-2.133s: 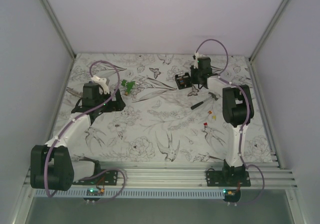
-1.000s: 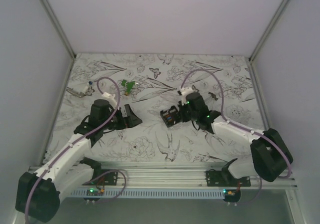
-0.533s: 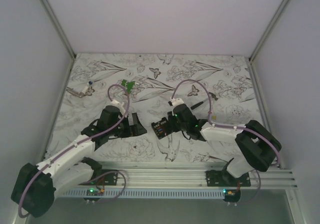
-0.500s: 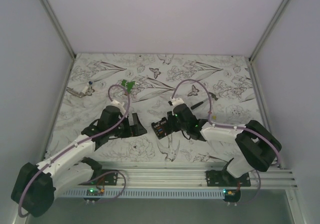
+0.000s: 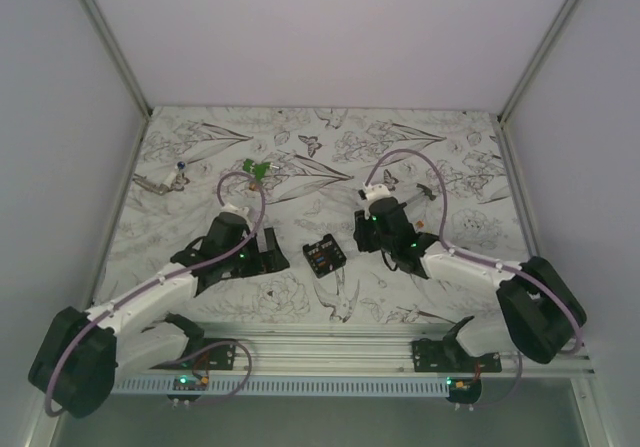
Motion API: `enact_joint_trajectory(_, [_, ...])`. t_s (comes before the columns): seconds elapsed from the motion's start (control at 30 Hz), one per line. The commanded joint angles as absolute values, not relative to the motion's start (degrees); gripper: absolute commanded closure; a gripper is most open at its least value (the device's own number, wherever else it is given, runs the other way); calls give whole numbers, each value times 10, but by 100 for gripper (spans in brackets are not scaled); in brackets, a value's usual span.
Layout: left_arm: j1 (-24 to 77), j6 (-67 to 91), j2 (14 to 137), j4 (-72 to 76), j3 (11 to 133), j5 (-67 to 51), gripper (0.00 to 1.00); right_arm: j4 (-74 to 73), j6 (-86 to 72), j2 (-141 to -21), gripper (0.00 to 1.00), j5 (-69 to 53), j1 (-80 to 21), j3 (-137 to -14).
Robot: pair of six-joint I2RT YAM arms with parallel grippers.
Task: Snap on the fuse box
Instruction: Adjust the fuse box base at the center of the board.
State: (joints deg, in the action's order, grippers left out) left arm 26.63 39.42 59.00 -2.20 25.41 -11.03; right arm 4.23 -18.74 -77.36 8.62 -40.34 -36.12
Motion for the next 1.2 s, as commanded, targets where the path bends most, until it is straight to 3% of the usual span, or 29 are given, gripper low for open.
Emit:
enact_joint_trajectory(0.0, [269,398,622,-32,258,-93,0,20,-164,-816,66,62,-407,-366])
enact_joint_trajectory(0.37, [258,394,665,-62,278,-22,0,41,-210,-870,68,51,-516,-381])
enact_joint_trajectory(0.87, [191,396,587,-97,260,-20,0,115,-264,-1024,63,22,-597,-505])
enact_joint_trajectory(1.17, [192,388,594,-98,276,-74,0,-41,-250,-905,55,152,-570,-468])
